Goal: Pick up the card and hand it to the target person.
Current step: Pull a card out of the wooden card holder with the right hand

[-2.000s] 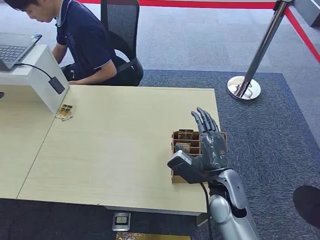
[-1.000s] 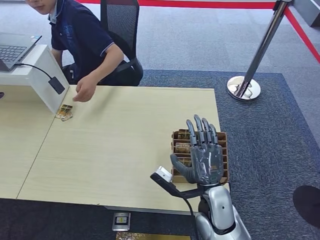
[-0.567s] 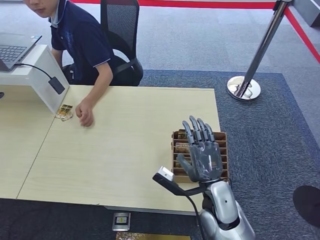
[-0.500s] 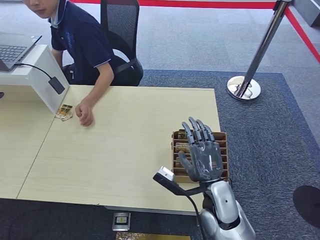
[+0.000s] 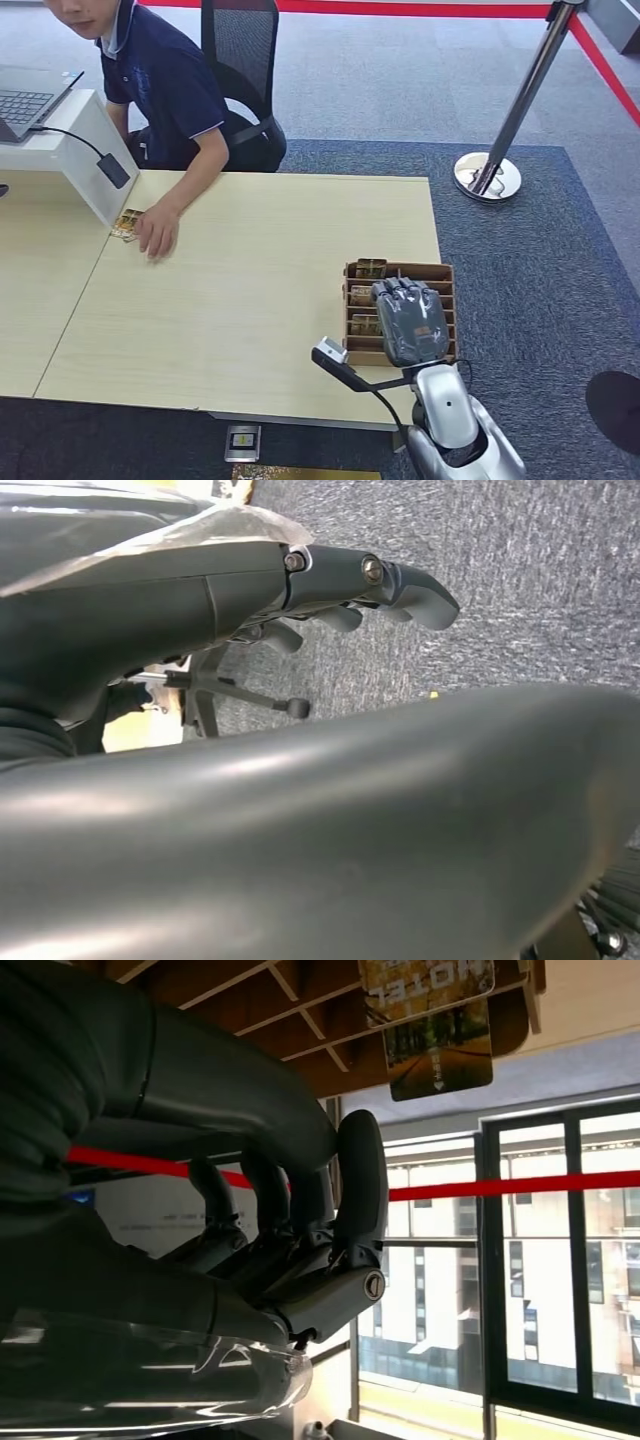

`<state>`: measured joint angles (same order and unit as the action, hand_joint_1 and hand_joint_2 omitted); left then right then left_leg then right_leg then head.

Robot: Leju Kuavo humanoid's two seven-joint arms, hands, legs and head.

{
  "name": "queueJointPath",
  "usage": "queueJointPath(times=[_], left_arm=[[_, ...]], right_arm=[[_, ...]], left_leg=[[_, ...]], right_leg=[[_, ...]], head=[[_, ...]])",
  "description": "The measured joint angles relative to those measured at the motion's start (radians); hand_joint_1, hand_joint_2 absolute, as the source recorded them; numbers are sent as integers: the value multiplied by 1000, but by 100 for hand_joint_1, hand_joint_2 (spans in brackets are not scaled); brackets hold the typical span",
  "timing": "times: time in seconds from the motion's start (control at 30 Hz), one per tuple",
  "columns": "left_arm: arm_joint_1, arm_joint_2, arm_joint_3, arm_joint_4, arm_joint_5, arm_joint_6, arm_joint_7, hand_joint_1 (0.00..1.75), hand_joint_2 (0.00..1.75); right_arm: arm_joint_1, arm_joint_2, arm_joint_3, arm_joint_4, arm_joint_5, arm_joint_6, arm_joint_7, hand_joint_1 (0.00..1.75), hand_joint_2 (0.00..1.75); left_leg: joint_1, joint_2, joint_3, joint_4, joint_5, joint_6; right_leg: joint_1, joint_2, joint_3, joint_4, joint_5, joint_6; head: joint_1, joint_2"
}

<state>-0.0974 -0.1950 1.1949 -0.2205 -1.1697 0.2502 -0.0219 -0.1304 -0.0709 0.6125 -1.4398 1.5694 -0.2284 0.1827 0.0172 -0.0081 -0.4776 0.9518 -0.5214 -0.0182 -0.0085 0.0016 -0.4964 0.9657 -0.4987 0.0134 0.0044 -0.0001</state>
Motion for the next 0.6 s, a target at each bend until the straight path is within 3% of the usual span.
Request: queueJointPath(times=[0.2, 0.23, 0.37, 0.43, 0.6], left_arm=[[0, 2, 0, 0, -5, 0, 1, 0, 0], [0, 3, 0, 0, -6, 0, 1, 0, 0], [0, 3, 0, 0, -6, -1, 1, 0, 0], [0, 3, 0, 0, -6, -1, 1, 0, 0], [1, 3, 0, 0, -5, 0, 1, 0, 0]], right_arm=[[-16, -43, 54, 2, -9, 74, -58, 139, 175], [-18, -45, 57, 6, -19, 81, -69, 134, 175], [-28, -48, 62, 40, -85, 73, -104, 82, 175], [-29, -47, 62, 55, -109, 61, -113, 84, 175], [-28, -46, 62, 79, -127, 51, -118, 66, 175]], left_leg=[[0, 0, 0, 0, 0, 0], [0, 0, 0, 0, 0, 0], [0, 0, 0, 0, 0, 0], [0, 0, 0, 0, 0, 0], [0, 0, 0, 0, 0, 0]], right_leg=[[0, 0, 0, 0, 0, 0], [0, 0, 0, 0, 0, 0], [0, 0, 0, 0, 0, 0], [0, 0, 0, 0, 0, 0], [0, 0, 0, 0, 0, 0]], head=[[0, 0], [0, 0], [0, 0], [0, 0], [0, 0]])
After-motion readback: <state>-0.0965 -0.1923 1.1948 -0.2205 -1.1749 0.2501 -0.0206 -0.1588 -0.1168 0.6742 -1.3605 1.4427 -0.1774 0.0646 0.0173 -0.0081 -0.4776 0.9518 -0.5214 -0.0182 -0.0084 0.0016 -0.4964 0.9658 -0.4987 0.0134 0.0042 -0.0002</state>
